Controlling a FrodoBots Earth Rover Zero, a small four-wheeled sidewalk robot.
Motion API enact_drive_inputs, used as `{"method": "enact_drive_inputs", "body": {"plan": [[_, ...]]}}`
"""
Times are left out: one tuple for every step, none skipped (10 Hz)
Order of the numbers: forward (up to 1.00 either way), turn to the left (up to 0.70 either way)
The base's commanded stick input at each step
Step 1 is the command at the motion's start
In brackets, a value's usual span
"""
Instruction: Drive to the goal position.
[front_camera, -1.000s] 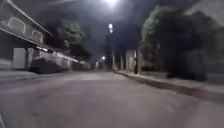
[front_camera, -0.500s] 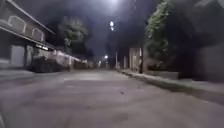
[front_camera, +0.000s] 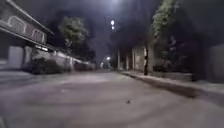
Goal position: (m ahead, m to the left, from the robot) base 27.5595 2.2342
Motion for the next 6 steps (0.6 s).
{"method": "enact_drive_inputs", "body": {"plan": [[1.00, 0.00], [1.00, 0.00], [1.00, 0.00], [1.00, 0.00], [1.00, 0.00], [1.00, 0.00]]}}
